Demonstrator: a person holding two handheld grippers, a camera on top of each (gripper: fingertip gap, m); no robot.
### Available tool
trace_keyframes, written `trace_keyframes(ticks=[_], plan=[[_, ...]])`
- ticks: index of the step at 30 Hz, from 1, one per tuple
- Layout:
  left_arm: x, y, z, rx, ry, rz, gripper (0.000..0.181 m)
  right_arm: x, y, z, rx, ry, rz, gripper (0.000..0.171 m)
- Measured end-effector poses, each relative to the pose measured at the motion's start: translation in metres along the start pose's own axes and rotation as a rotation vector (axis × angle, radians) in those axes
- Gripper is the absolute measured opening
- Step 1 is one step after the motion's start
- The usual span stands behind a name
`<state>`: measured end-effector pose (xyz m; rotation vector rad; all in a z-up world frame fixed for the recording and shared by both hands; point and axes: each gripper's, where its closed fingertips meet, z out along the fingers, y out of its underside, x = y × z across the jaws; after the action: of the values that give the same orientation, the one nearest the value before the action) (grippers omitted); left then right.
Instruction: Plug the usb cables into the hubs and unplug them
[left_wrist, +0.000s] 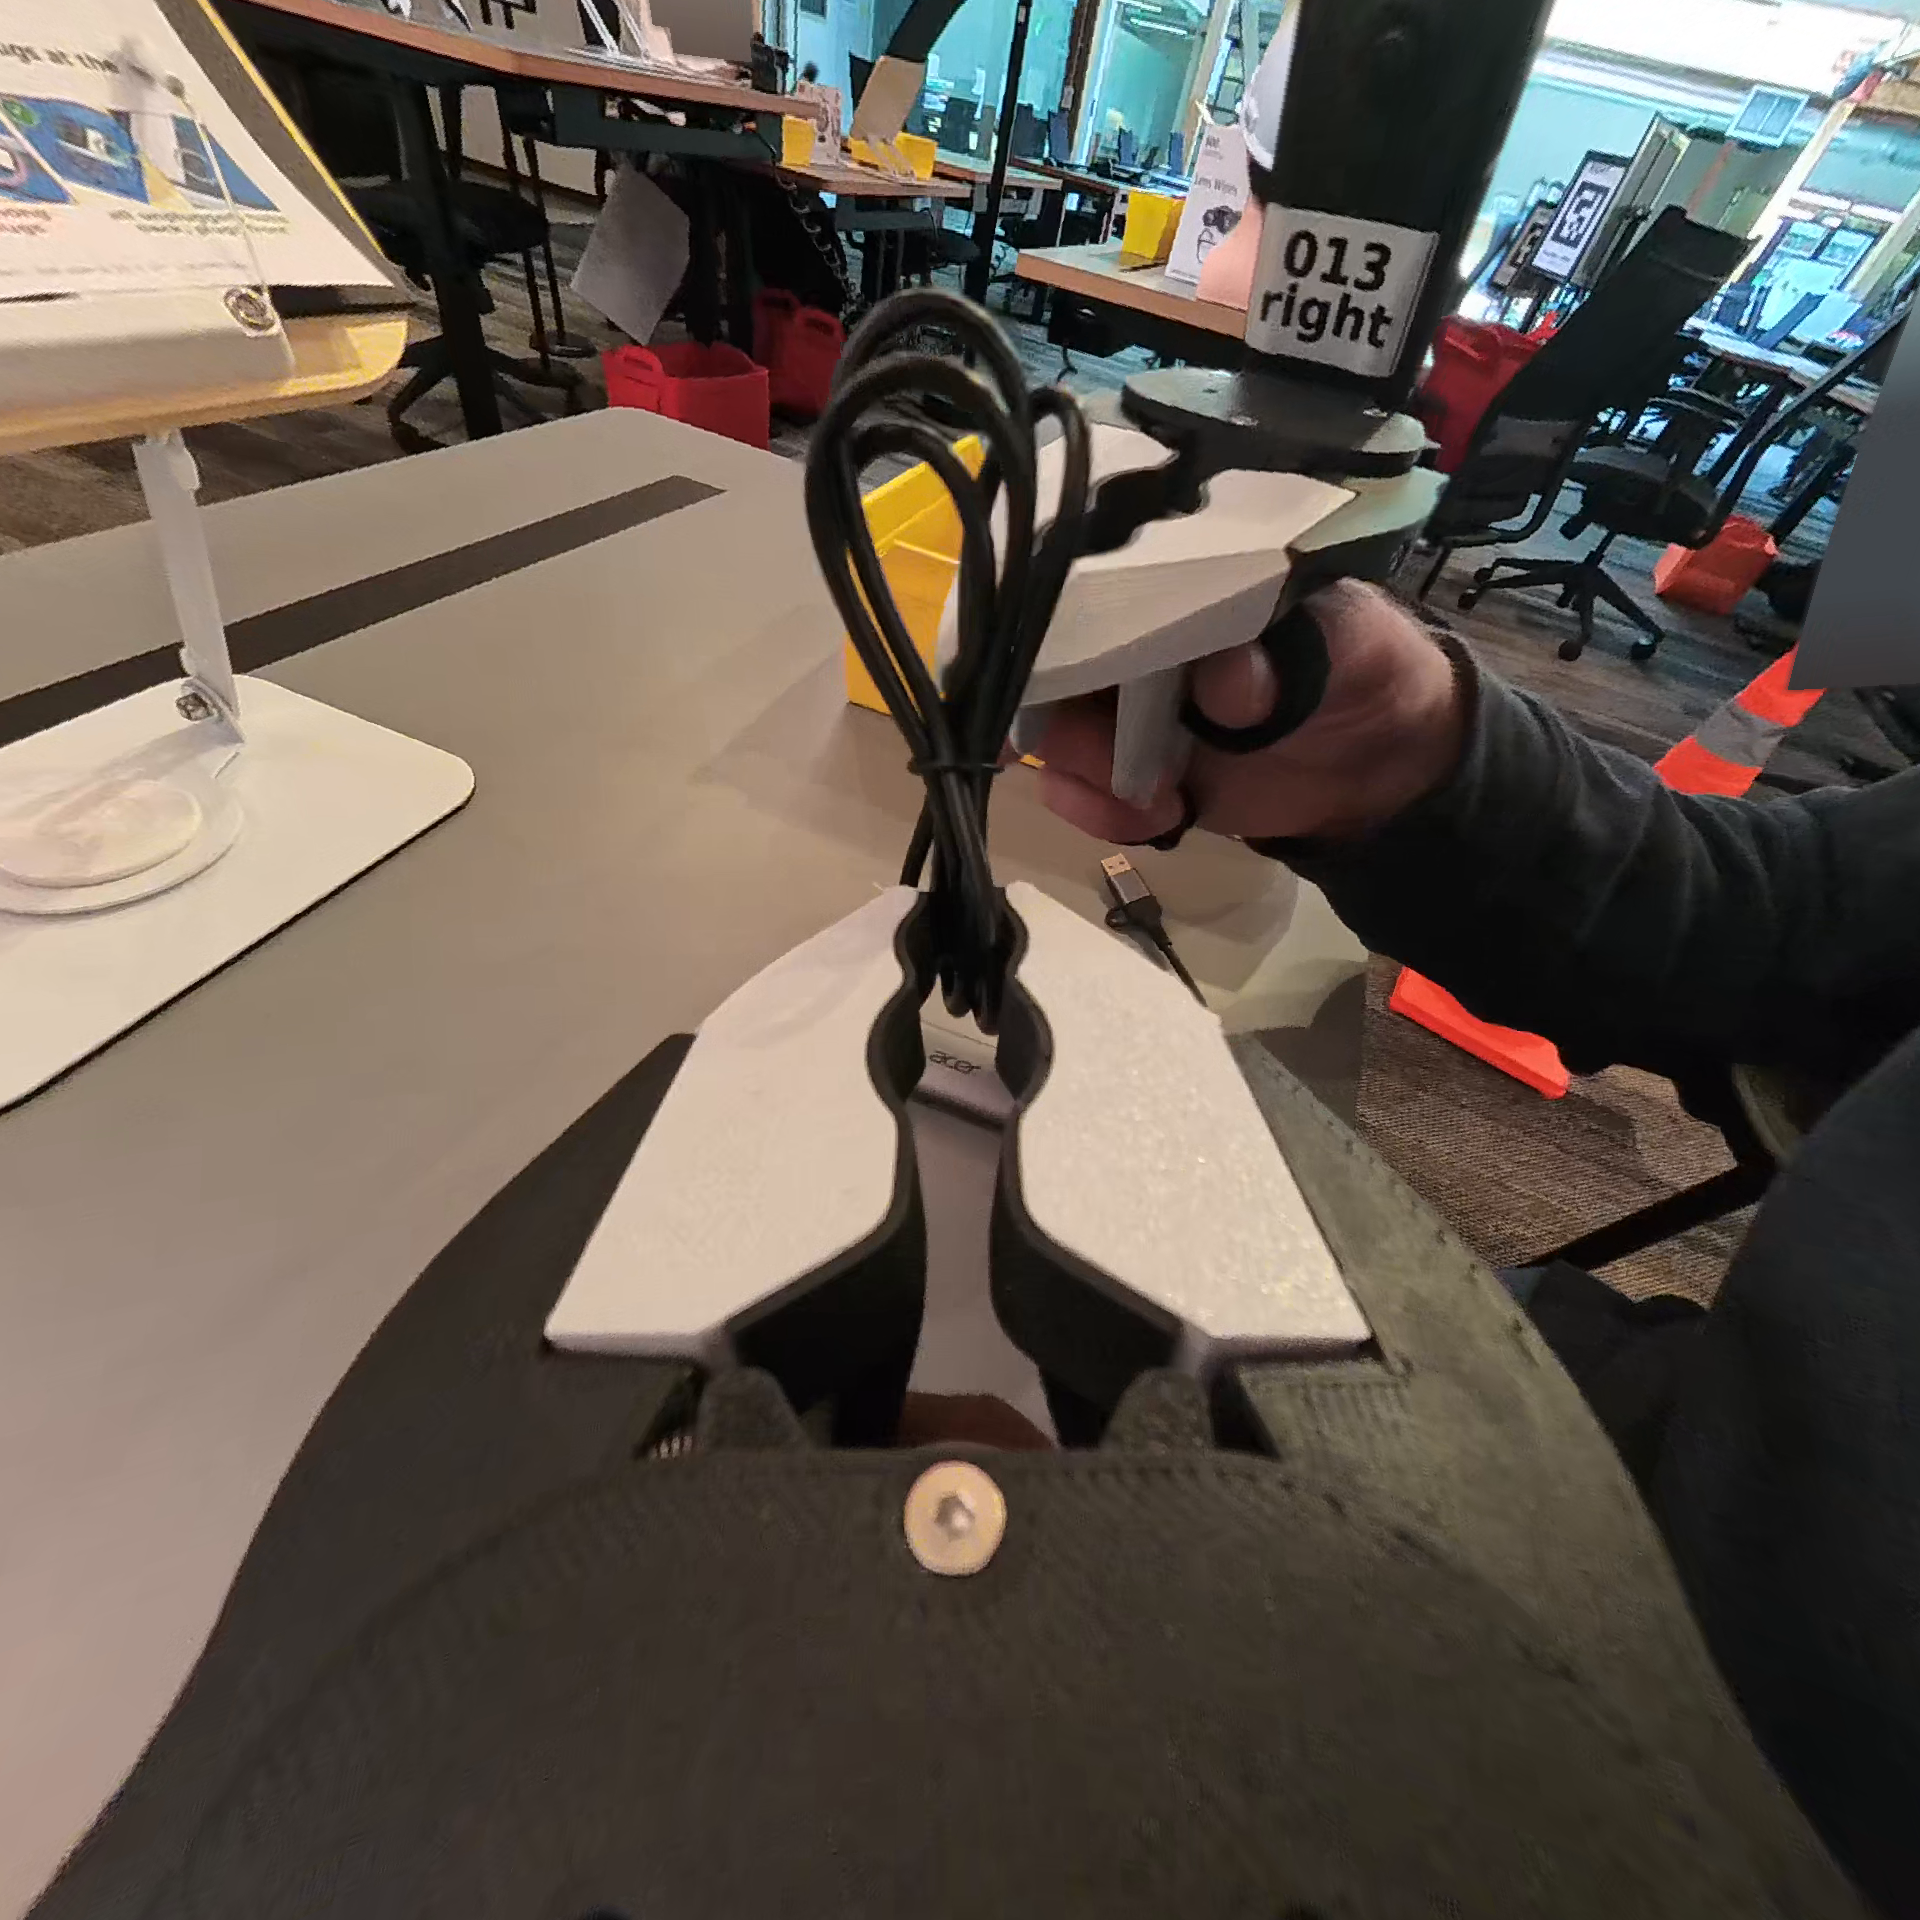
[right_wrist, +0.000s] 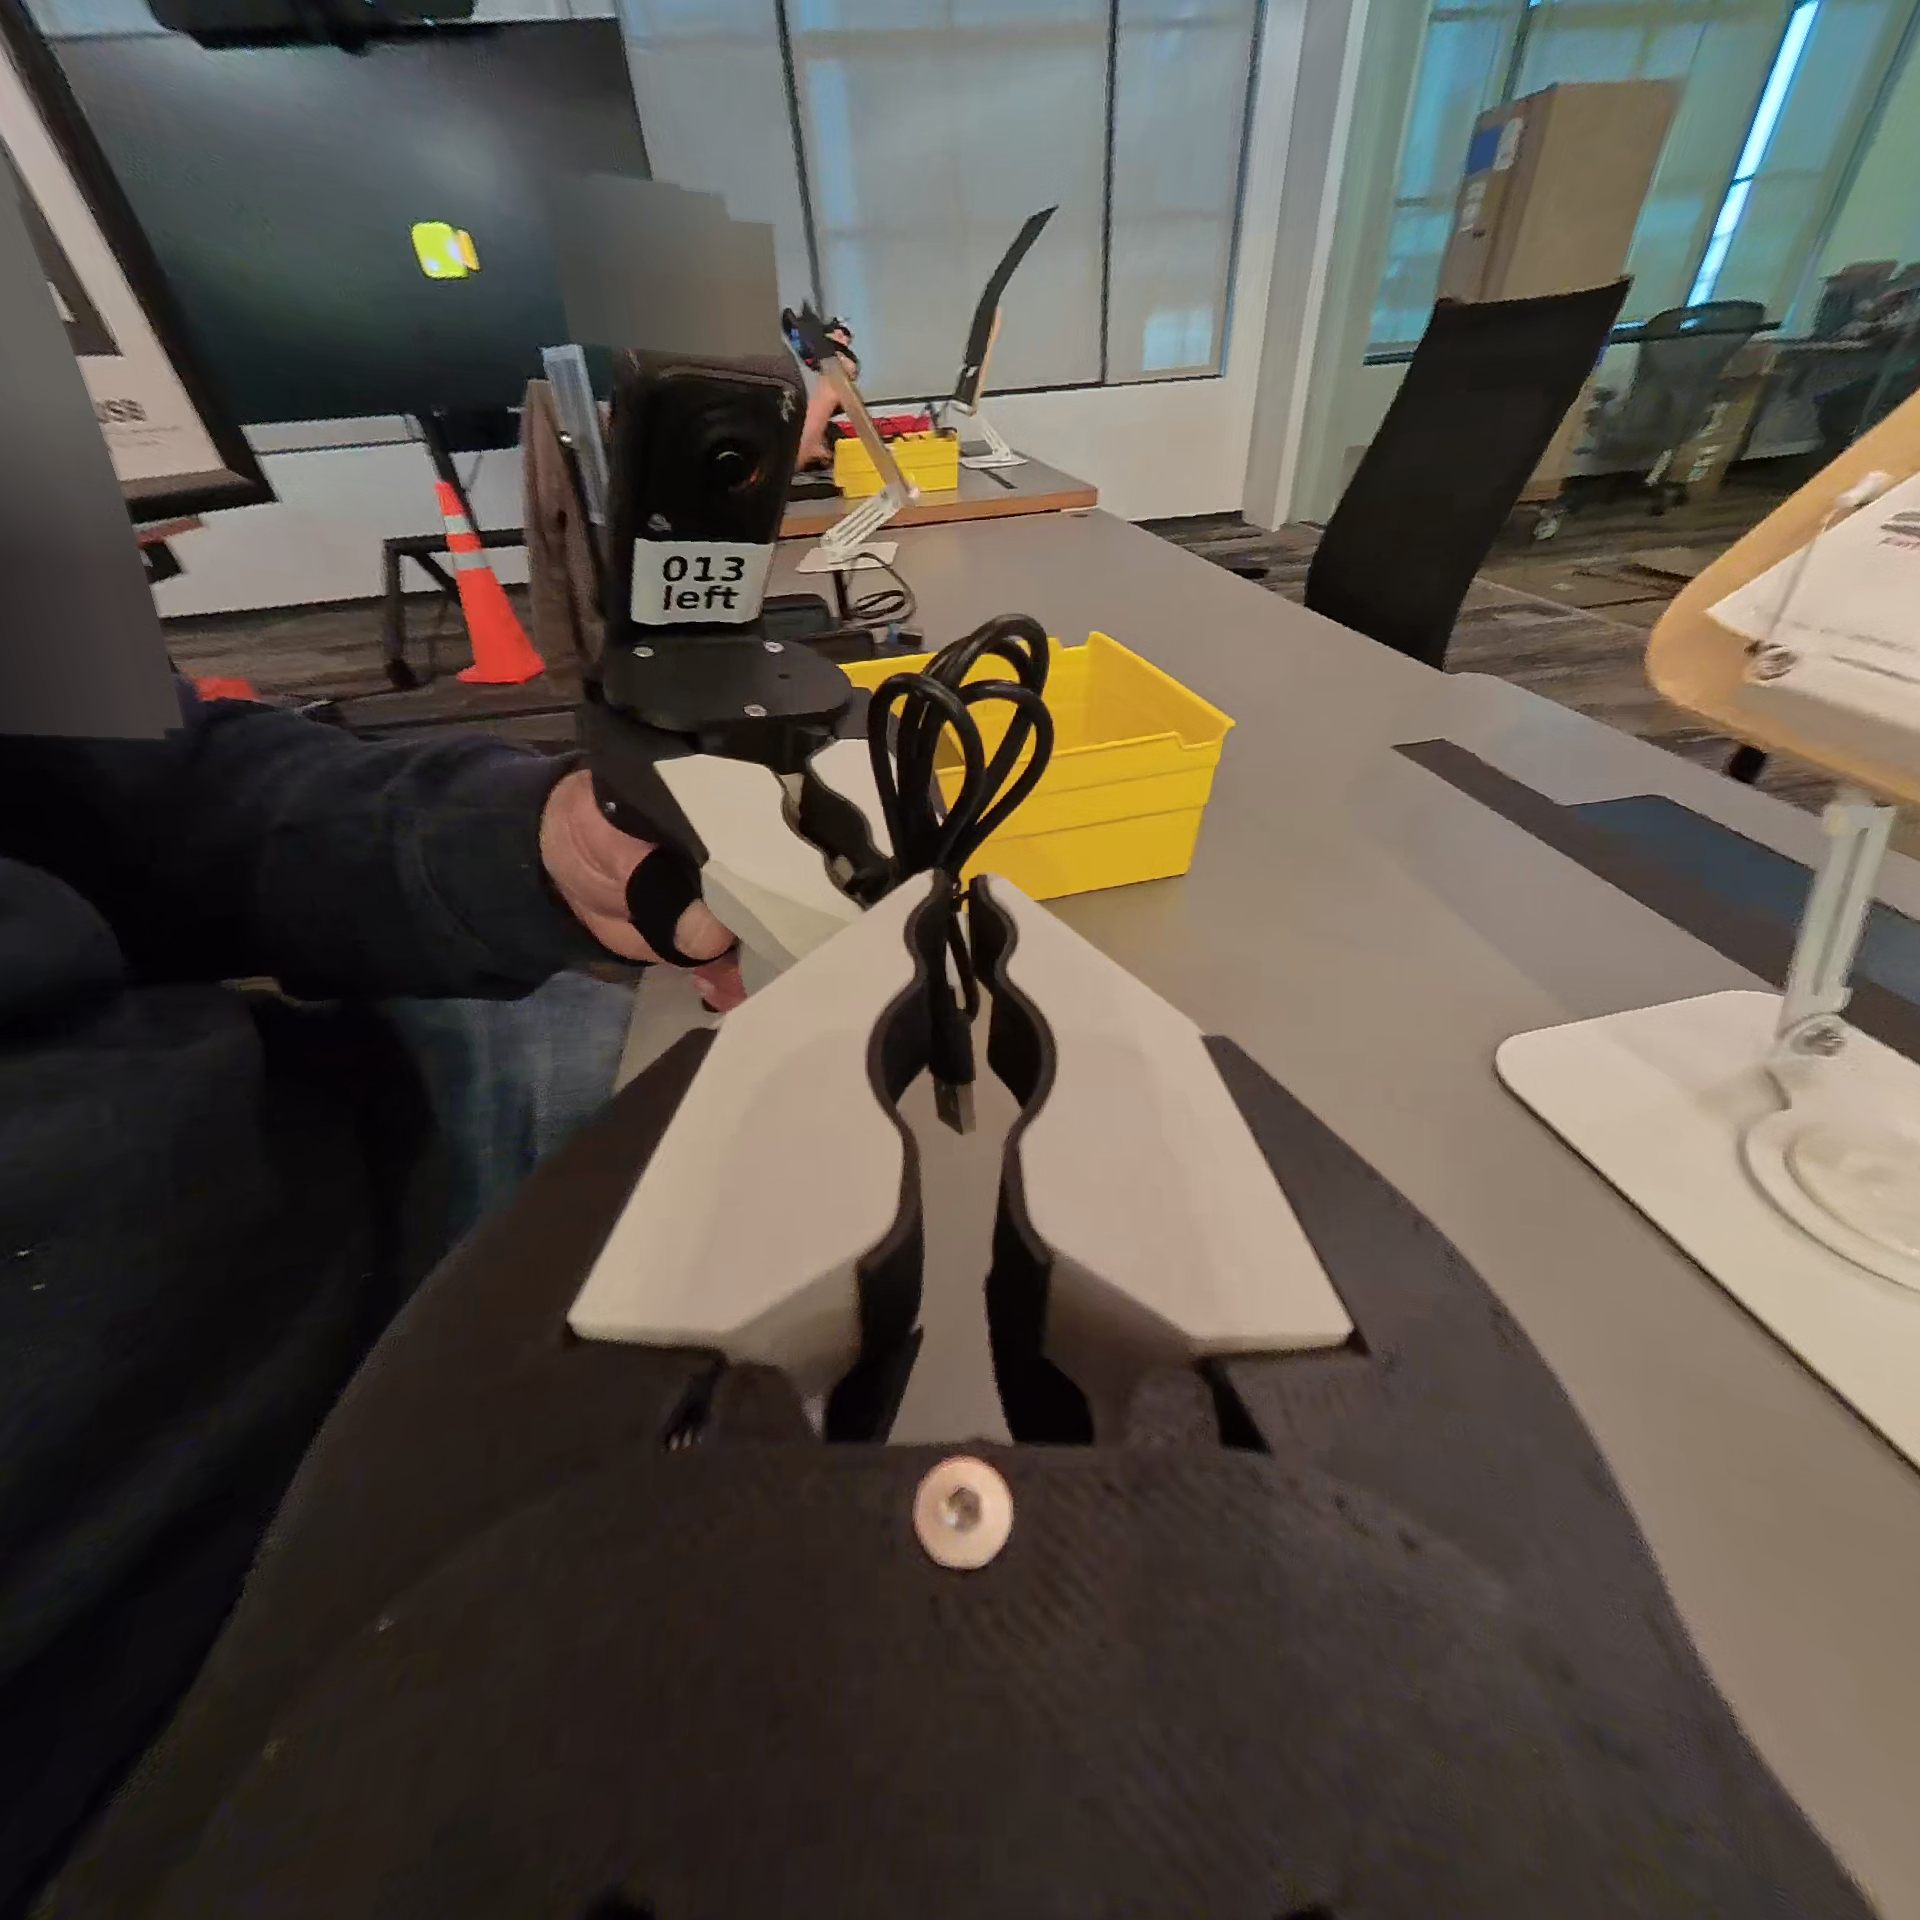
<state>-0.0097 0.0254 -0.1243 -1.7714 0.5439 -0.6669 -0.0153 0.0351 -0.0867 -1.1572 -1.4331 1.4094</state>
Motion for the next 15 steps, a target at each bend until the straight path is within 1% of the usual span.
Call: trace_keyframes(ticks=[5,7,8,11,12,13,15], plan=[[0.003,0.004,0.0,-0.022,0.029,0.006,0.01,-0.004,0.001,0.0,-0.014,-0.027,0.015,0.0],[0.001,0.001,0.0,-0.024,-0.001,0.047,0.028,-0.005,0.002,0.0,-0.018,-0.031,0.023,0.0],[0.001,0.0,0.0,-0.037,-0.004,0.071,0.029,-0.006,0.003,0.0,-0.024,-0.032,0.017,0.0],[0.003,-0.006,0.002,-0.043,-0.029,0.138,0.022,-0.01,0.001,0.0,-0.015,-0.053,0.025,0.0],[0.003,-0.005,0.004,-0.052,-0.028,0.146,0.018,-0.012,0.0,0.0,-0.011,-0.058,0.025,0.0],[0.002,-0.005,0.005,-0.055,-0.038,0.153,0.008,-0.013,-0.001,0.001,-0.007,-0.061,0.027,0.0],[0.003,-0.008,0.004,-0.029,-0.033,0.15,0.007,-0.014,-0.002,-0.001,0.003,-0.066,0.033,0.0]])
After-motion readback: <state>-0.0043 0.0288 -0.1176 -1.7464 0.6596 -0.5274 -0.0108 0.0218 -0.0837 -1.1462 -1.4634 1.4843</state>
